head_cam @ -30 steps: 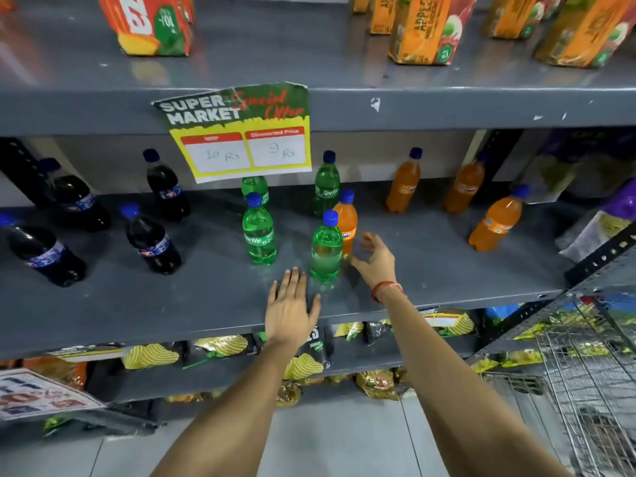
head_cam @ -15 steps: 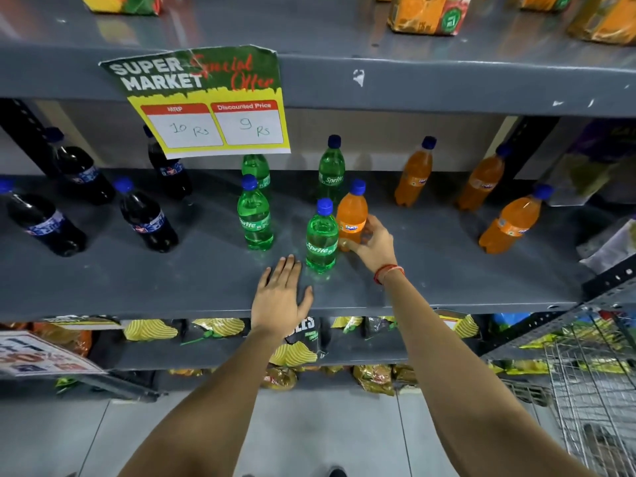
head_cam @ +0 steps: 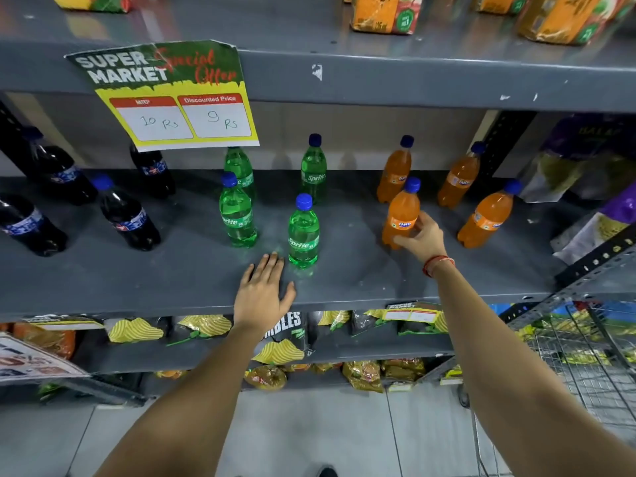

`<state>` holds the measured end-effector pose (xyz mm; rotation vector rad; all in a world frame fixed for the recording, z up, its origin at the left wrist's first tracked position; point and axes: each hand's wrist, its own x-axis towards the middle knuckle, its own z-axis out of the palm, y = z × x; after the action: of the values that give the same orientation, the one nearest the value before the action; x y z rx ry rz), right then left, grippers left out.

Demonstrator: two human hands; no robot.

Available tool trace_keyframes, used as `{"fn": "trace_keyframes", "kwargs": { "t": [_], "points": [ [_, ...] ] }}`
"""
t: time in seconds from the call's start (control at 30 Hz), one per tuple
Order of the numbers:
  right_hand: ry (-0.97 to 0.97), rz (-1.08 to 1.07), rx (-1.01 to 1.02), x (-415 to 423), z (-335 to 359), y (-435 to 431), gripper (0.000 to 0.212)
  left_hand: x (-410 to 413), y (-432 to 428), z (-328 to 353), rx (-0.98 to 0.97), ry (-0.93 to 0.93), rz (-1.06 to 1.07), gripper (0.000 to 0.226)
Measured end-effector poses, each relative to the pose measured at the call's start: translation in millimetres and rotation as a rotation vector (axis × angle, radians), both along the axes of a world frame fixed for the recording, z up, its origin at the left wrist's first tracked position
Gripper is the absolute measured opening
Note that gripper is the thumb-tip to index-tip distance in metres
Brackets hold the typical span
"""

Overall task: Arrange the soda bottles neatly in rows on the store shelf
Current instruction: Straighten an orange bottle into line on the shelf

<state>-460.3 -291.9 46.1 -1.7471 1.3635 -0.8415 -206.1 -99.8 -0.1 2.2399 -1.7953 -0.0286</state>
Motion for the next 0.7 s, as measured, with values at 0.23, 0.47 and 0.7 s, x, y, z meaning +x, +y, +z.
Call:
{"fn": "trace_keyframes", "kwargs": {
  "t": [0.23, 0.47, 0.7],
  "points": [
    [-0.002, -0.185, 0.031, 9.4, -15.7, 13.8, 0.085, 0.7, 1.6, -2.2, -0.003, 0.002, -0.001, 0.062],
    [-0.025, -0.433, -0.05, 31.2, -29.2, 29.5, 0.073, 0.1, 1.8, -3.7, -0.019, 0.005, -0.001, 0.06],
    [0.028, -0.382, -0.066, 22.2, -25.2, 18.5, 0.052, 1.4, 0.6, -4.7, -0.01, -0.002, 0.003, 0.061]
  ]
}}
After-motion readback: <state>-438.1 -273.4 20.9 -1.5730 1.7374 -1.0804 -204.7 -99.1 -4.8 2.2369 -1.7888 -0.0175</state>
